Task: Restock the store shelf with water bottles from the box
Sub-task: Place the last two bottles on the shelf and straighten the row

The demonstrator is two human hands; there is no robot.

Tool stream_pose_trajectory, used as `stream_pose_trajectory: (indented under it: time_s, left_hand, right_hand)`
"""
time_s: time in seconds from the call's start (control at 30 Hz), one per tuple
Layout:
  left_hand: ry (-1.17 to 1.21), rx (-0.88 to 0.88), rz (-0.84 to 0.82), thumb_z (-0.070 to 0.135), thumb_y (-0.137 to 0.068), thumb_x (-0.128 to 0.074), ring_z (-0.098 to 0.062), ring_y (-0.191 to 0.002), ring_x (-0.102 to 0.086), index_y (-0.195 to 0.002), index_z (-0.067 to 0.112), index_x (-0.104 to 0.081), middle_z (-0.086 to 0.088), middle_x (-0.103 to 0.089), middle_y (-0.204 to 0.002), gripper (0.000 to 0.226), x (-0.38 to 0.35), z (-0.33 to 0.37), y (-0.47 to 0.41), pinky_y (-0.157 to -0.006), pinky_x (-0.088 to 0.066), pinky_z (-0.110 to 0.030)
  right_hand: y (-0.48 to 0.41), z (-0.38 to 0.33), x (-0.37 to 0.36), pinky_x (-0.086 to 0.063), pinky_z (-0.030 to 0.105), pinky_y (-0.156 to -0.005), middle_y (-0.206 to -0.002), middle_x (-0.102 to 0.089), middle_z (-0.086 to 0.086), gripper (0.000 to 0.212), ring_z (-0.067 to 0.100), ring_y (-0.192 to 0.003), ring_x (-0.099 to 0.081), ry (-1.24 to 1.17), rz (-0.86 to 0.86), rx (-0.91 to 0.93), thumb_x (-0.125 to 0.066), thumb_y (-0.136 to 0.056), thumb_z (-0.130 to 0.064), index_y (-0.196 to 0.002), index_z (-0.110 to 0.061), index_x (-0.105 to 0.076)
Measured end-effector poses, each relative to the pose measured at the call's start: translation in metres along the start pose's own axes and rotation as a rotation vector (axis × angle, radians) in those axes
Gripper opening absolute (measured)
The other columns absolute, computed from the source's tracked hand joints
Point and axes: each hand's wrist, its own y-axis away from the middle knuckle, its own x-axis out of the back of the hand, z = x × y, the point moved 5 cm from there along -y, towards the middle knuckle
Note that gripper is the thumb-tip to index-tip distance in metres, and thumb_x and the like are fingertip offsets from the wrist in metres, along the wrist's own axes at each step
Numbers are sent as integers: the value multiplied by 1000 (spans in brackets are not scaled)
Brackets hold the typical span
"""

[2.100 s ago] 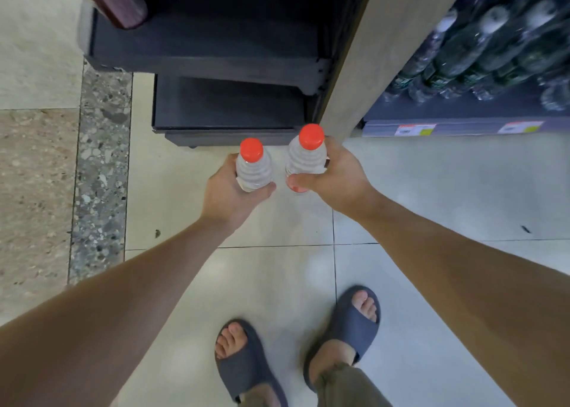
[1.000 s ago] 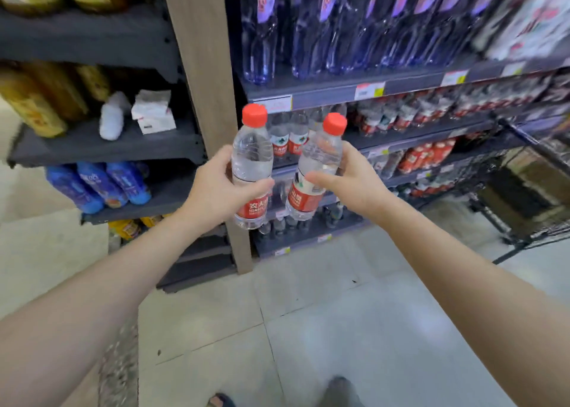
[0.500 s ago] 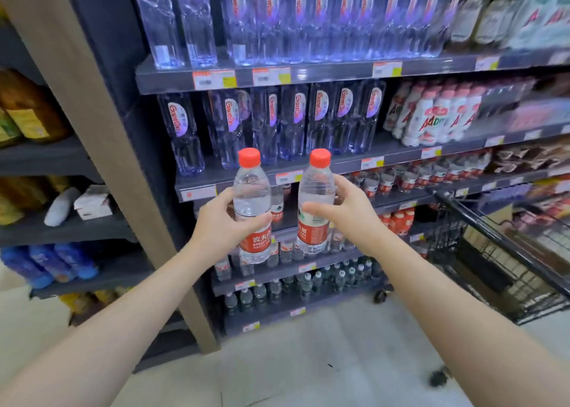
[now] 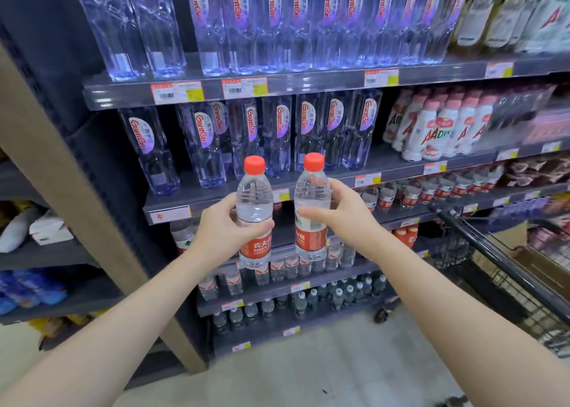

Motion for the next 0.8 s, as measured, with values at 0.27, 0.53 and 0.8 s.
stream_pose_trajectory:
  time_s: [0.27, 0.53, 0.8]
  left_hand:
    - [-50, 41, 37, 28, -73, -94, -1, -106, -72, -124, 42, -69, 22, -77, -110, 58, -26, -31, -30, -99, -58, -41]
    - [-84, 114, 187, 45, -67, -93, -1, -109, -71, -131, 37, -65, 21, -76, -116, 71, -64, -85, -47, -98, -59, -41]
    - [-116, 81, 253, 31, -71, -95, 3, -101, -72, -125, 33, -66, 22, -77, -109, 61, -105, -175, -57, -93, -59, -33]
  right_hand:
    - [-47, 43, 4, -56, 35, -94, -118, -72, -18, 55, -1, -105, -69, -15, -96, -24, -85, -82, -28, -131, -33, -61]
    - [-93, 107, -4, -54, 26, -90, -116, -71, -18, 58, -4, -103, -68, 1, -203, -18, -86, -81, -30, -133, -34, -60]
    - [-119, 211, -23, -58, 29, -88, -114, -74, -18, 47, -1, -101, -71, 10, -281, 52, -80, -87, -34, -131, -35, -63]
